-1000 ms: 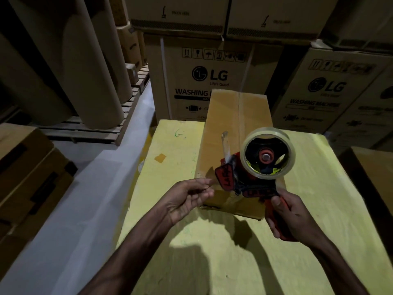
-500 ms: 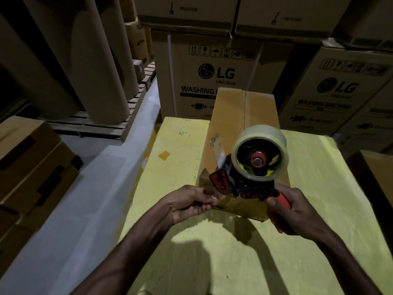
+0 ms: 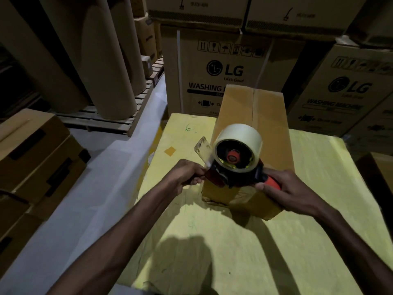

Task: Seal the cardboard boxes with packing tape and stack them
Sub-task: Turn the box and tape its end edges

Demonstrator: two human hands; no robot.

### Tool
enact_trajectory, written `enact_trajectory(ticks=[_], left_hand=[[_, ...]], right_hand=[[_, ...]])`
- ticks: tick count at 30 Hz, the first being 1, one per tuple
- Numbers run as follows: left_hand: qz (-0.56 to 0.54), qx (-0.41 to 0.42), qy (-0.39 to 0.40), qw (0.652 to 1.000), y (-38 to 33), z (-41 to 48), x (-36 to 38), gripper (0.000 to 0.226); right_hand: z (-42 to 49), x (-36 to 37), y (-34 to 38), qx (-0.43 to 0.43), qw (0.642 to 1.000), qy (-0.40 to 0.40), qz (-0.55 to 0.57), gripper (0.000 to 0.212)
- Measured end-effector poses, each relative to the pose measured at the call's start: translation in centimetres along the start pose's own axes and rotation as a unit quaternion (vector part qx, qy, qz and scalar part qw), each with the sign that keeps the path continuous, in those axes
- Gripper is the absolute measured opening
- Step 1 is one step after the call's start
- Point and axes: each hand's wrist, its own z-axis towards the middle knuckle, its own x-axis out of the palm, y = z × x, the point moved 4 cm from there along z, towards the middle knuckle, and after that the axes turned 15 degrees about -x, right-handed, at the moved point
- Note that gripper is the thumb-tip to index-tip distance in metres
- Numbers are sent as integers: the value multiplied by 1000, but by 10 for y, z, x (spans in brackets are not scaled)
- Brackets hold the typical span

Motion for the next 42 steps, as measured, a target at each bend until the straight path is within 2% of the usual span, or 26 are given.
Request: enact_trajectory(ticks=[3, 7, 10, 12, 15, 19, 27, 36, 42], left_hand=[[13, 28, -53, 998, -8, 11, -2, 24], [3, 45, -69, 997, -3, 27, 0, 19], [-3, 60, -98, 993, 4, 35, -3, 23], [-19, 52, -130, 990, 8, 42, -23, 23], [-38, 29, -105, 993, 17, 53, -52, 14], [-42, 57, -103, 992, 19, 53, -42, 14], [-54, 132, -100, 985, 33, 56, -24, 31], [-80, 126, -130, 980, 45, 68, -23, 33], [-95, 69, -104, 988, 55, 77, -16, 37]], right_hand=[[20, -4, -10, -20, 998, 45, -46, 41], [35, -12, -20, -33, 993, 83, -77, 32], [34, -18, -25, -28, 990, 98, -93, 17], [26, -29, -28, -14, 990, 92, -104, 26], [4, -49, -32, 5, 994, 73, -82, 50], [-11, -61, -33, 6, 994, 61, -86, 63], [-26, -66, -35, 9, 988, 72, -139, 48], [-23, -67, -27, 17, 990, 61, -128, 56], [-23, -65, -30, 20, 988, 69, -137, 57]])
